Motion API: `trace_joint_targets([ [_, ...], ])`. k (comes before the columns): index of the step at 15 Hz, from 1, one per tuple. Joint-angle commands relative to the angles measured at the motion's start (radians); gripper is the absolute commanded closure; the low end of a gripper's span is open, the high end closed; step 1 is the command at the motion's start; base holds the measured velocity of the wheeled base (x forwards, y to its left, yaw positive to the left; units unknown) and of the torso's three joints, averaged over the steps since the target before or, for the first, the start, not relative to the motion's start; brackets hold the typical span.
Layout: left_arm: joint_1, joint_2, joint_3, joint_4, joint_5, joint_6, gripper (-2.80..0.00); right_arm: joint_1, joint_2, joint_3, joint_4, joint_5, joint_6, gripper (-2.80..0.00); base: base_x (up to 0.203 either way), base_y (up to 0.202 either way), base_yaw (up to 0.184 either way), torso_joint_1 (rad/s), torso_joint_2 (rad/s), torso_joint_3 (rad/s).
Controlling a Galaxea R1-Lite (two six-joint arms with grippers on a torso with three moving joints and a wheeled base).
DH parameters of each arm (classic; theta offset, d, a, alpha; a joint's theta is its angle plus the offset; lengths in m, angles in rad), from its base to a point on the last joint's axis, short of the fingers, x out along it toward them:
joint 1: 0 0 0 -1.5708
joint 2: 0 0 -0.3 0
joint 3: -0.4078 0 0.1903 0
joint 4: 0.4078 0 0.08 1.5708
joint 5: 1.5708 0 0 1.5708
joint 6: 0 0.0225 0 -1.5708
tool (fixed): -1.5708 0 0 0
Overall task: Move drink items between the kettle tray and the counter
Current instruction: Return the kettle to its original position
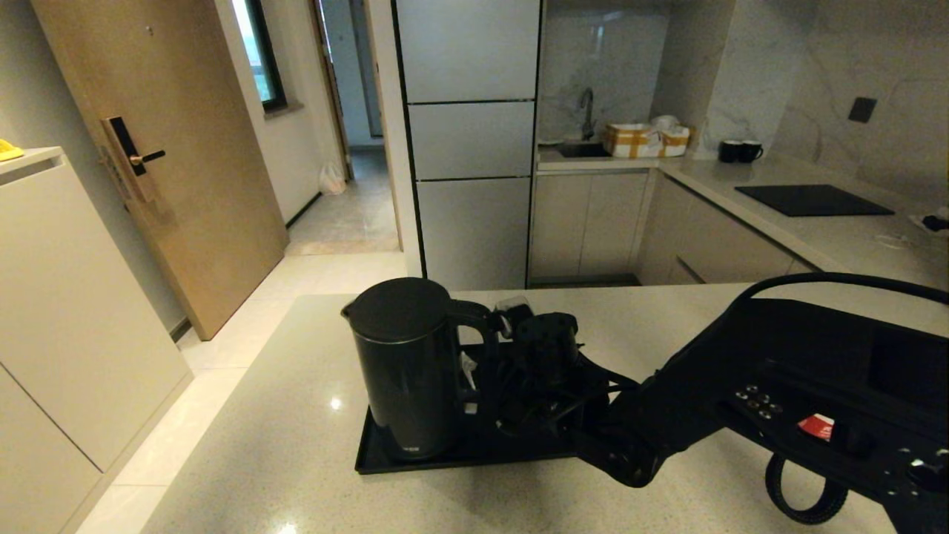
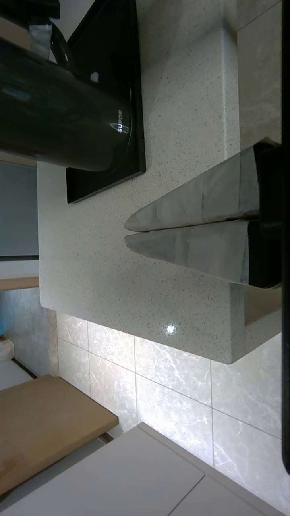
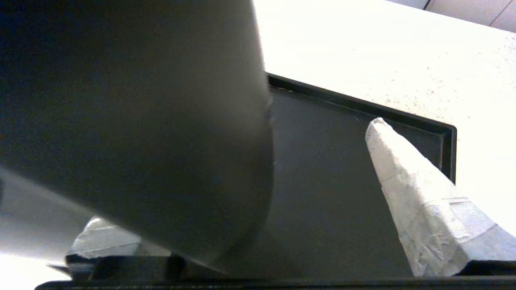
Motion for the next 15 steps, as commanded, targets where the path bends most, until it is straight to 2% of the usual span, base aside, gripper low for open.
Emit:
trace_joint_targets([
  [1,0.0,0.0,0.0,0.0,0.0,0.0,0.0,0.009,-0.004,0.01,-0.009,-0.001,0.001,-2.8,0.0,0.0,0.0,0.0,0.0,0.0],
  [6,0.0,0.0,0.0,0.0,0.0,0.0,0.0,0.009,-0.02,0.029,0.0,-0.011,-0.002,-2.8,0.0,0.0,0.0,0.0,0.0,0.0],
  [9,0.0,0.0,0.0,0.0,0.0,0.0,0.0,0.009,-0.013,0.058,0.0,-0.069,-0.007,-2.8,0.0,0.0,0.0,0.0,0.0,0.0],
  [15,0.0,0.0,0.0,0.0,0.0,0.0,0.0,0.009,-0.033,0.088,-0.011,-0.133,-0.014,-2.8,0.0,0.0,0.0,0.0,0.0,0.0],
])
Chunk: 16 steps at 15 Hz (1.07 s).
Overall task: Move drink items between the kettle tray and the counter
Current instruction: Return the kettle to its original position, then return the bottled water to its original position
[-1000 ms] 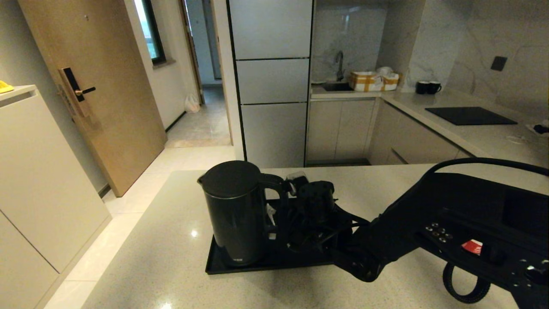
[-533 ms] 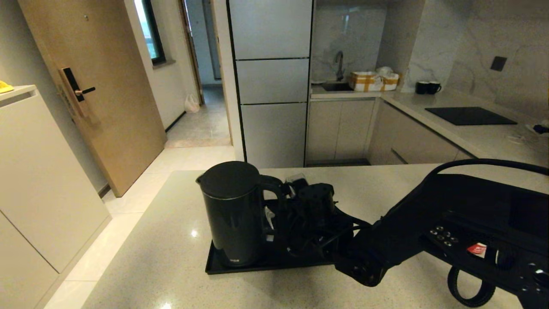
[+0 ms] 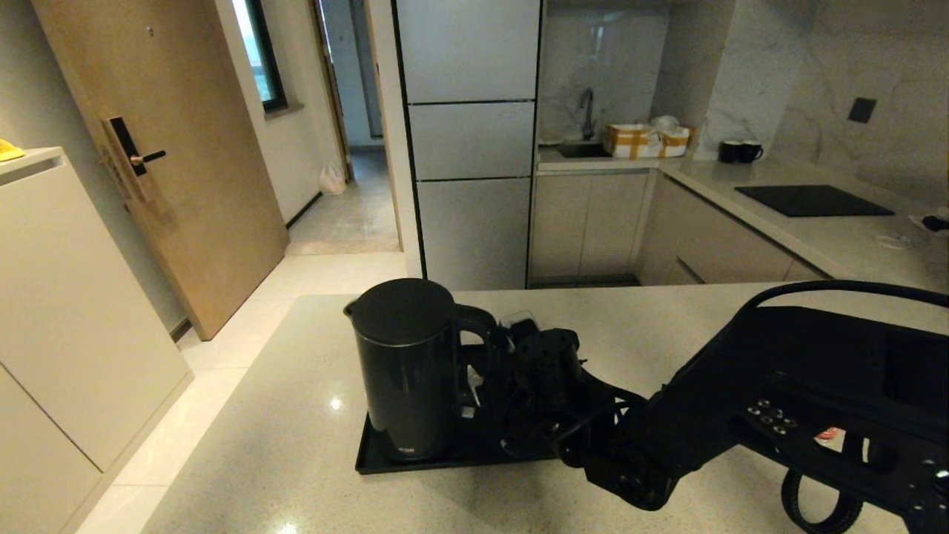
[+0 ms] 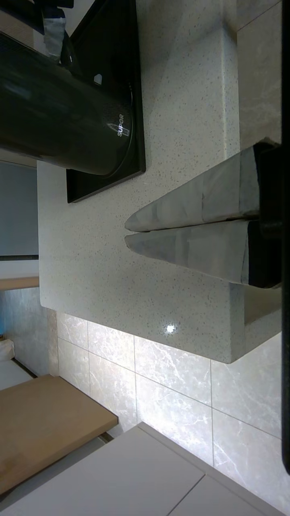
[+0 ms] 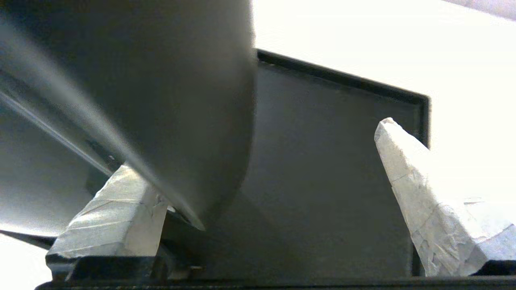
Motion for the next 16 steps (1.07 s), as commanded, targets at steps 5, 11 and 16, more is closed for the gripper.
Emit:
trace_joint_targets([
  [5,0.0,0.0,0.0,0.0,0.0,0.0,0.0,0.014,-0.056,-0.003,-0.004,-0.006,-0.012,-2.8,0.0,0.0,0.0,0.0,0.0,0.0],
  [11,0.0,0.0,0.0,0.0,0.0,0.0,0.0,0.058,-0.264,0.098,0.041,0.002,-0.017,-2.8,0.0,0.0,0.0,0.0,0.0,0.0],
  [16,0.0,0.0,0.0,0.0,0.0,0.0,0.0,0.023,-0.561,0.186,0.196,0.006,-0.083,-2.8,0.0,0.0,0.0,0.0,0.0,0.0],
])
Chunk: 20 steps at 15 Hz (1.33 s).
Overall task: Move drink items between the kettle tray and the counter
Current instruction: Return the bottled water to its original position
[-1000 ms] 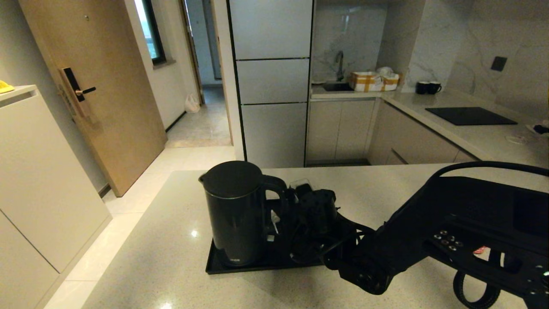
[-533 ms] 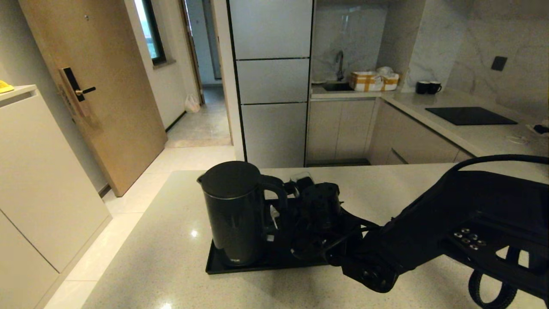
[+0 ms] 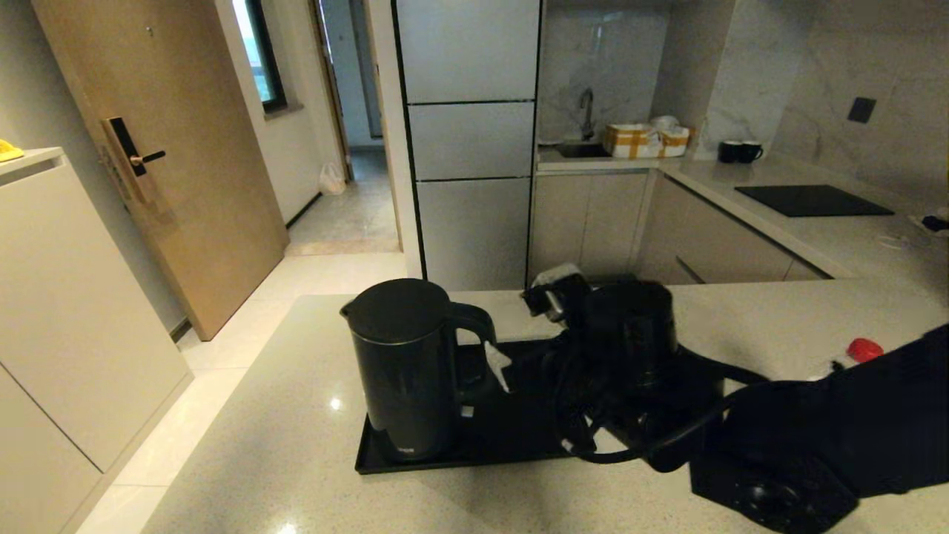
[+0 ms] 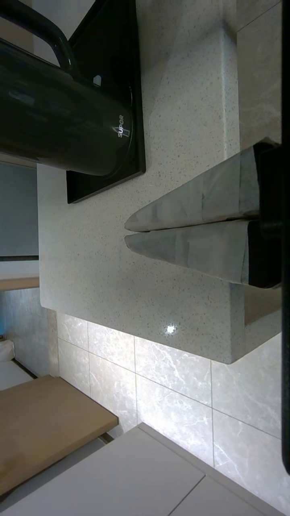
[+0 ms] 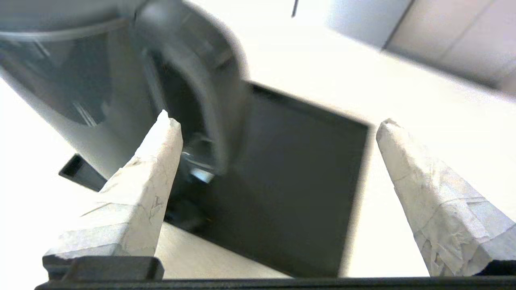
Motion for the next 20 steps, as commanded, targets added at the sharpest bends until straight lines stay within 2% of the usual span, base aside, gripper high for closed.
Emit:
trace_joint_targets([
  [1,0.0,0.0,0.0,0.0,0.0,0.0,0.0,-0.05,-0.235,0.023,0.097,-0.005,-0.018,-2.2,0.0,0.0,0.0,0.0,0.0,0.0],
  [2,0.0,0.0,0.0,0.0,0.0,0.0,0.0,-0.079,-0.311,0.028,0.154,-0.008,-0.02,0.0,0.0,0.0,0.0,0.0,0.0,0.0],
  [5,0.0,0.0,0.0,0.0,0.0,0.0,0.0,-0.222,-0.575,0.03,0.394,-0.014,-0.021,0.0,0.0,0.0,0.0,0.0,0.0,0.0],
  [8,0.0,0.0,0.0,0.0,0.0,0.0,0.0,-0.307,-0.847,-0.02,0.714,-0.059,-0.018,0.0,0.0,0.0,0.0,0.0,0.0,0.0],
  [10,0.0,0.0,0.0,0.0,0.0,0.0,0.0,-0.368,-1.014,-0.068,0.983,-0.108,0.021,0.0,0.0,0.0,0.0,0.0,0.0,0.0],
  [13,0.0,0.0,0.0,0.0,0.0,0.0,0.0,-0.53,-1.26,-0.119,1.321,-0.123,0.091,0.0,0.0,0.0,0.0,0.0,0.0,0.0],
  [15,0.0,0.0,0.0,0.0,0.0,0.0,0.0,-0.684,-1.354,-0.243,1.561,-0.091,0.116,0.0,0.0,0.0,0.0,0.0,0.0,0.0],
  [17,0.0,0.0,0.0,0.0,0.0,0.0,0.0,-0.827,-1.421,-0.339,1.705,0.031,0.131,0.0,0.0,0.0,0.0,0.0,0.0,0.0],
  [18,0.0,0.0,0.0,0.0,0.0,0.0,0.0,-0.87,-1.466,-0.371,1.744,0.102,0.131,0.0,0.0,0.0,0.0,0.0,0.0,0.0],
  [20,0.0,0.0,0.0,0.0,0.0,0.0,0.0,-0.866,-1.527,-0.424,1.81,0.14,0.131,0.0,0.0,0.0,0.0,0.0,0.0,0.0],
])
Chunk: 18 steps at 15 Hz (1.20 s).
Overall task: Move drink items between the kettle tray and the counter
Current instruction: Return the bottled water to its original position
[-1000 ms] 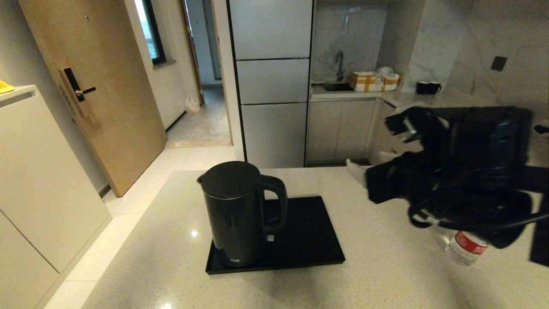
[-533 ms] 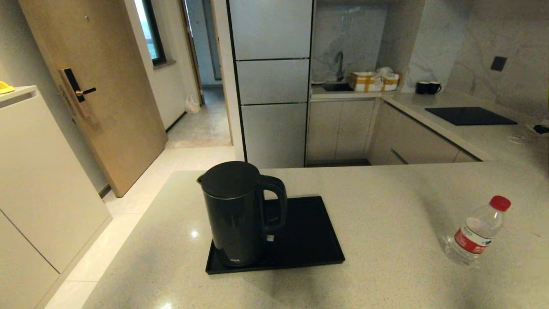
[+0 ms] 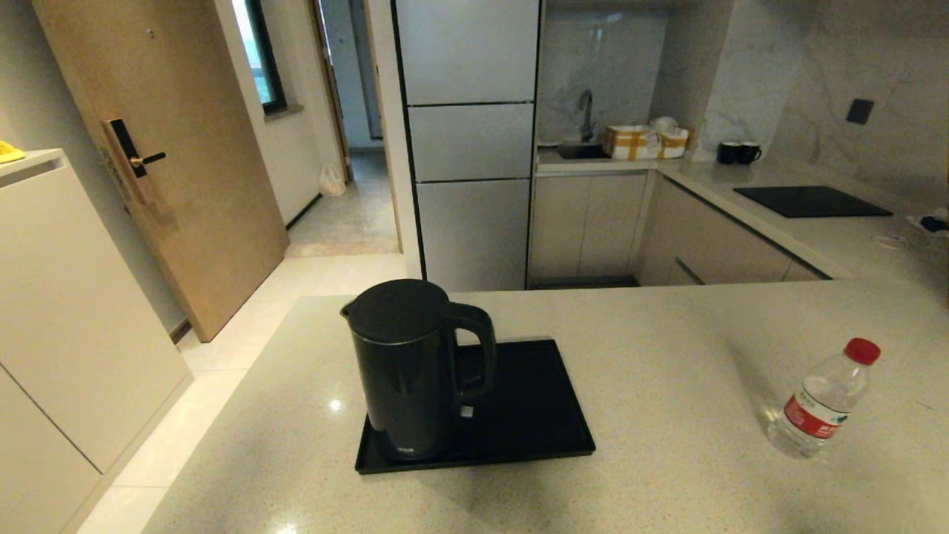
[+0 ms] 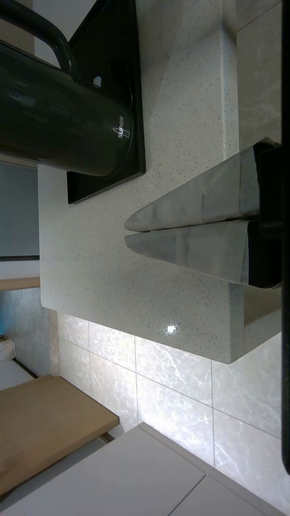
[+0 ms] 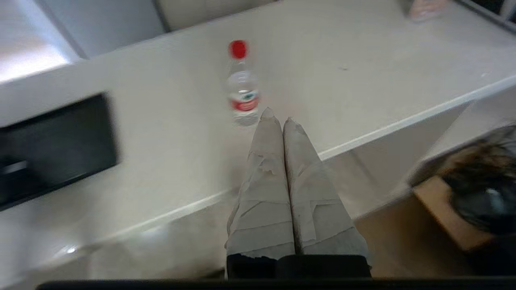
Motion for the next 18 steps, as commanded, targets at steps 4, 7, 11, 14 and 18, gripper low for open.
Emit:
trace_joint_targets([
  [4,0.0,0.0,0.0,0.0,0.0,0.0,0.0,-0.007,-0.122,-0.111,0.156,0.023,0.003,0.0,0.0,0.0,0.0,0.0,0.0,0.0],
  [7,0.0,0.0,0.0,0.0,0.0,0.0,0.0,-0.005,-0.032,-0.165,0.31,0.028,0.007,0.0,0.0,0.0,0.0,0.0,0.0,0.0],
  [11,0.0,0.0,0.0,0.0,0.0,0.0,0.0,0.009,0.075,0.07,0.288,0.013,0.144,0.0,0.0,0.0,0.0,0.0,0.0,0.0],
  [14,0.0,0.0,0.0,0.0,0.0,0.0,0.0,0.011,0.119,0.303,0.073,-0.003,0.165,0.0,0.0,0.0,0.0,0.0,0.0,0.0],
  [18,0.0,0.0,0.0,0.0,0.0,0.0,0.0,0.012,0.239,0.565,-0.426,-0.098,0.105,0.0,0.0,0.0,0.0,0.0,0.0,0.0],
])
